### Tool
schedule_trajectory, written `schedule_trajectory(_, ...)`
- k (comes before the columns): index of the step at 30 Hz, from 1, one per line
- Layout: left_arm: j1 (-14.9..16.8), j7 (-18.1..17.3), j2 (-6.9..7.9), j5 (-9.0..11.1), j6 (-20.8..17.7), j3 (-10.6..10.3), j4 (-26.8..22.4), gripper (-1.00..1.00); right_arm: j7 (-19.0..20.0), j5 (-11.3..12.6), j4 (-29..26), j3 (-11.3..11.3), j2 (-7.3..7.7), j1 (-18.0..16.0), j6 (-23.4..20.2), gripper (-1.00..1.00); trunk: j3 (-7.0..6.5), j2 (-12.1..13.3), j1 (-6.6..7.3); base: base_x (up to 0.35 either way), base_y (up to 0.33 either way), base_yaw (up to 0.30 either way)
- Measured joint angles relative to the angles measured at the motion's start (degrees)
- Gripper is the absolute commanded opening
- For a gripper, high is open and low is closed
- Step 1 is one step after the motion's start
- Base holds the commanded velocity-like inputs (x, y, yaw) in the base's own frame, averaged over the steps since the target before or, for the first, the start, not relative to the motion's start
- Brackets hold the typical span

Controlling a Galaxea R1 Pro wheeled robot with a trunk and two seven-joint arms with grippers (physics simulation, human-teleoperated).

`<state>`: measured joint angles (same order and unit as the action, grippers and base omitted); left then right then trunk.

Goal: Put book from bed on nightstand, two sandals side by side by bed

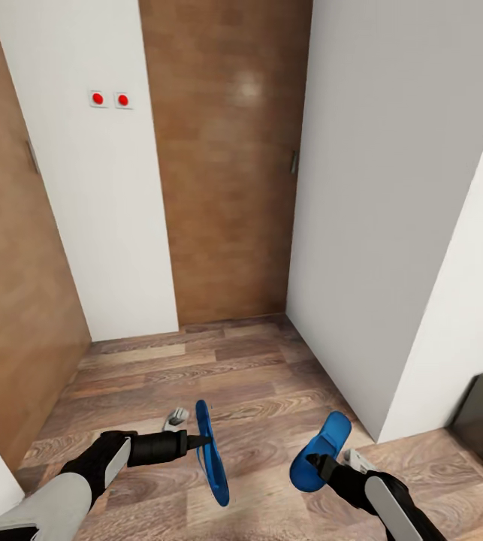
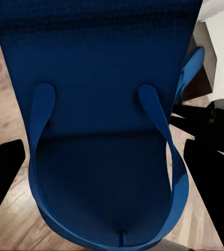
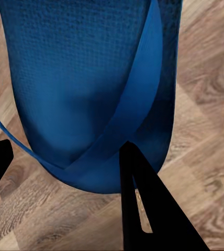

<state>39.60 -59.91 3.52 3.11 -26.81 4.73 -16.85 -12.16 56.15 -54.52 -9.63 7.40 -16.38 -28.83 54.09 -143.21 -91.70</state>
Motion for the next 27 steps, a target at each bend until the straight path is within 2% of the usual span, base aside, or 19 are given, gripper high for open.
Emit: schedule_trajectory(27,-0.02,-0.1,0.0,-0.07,-0.02,-0.01,0.79,-1.0,0.07,-0.12,0.09,0.01,0.27,0.0,-0.01,-1.0,0.0,0.0,0.0,-0.169,-0.219,-0.273)
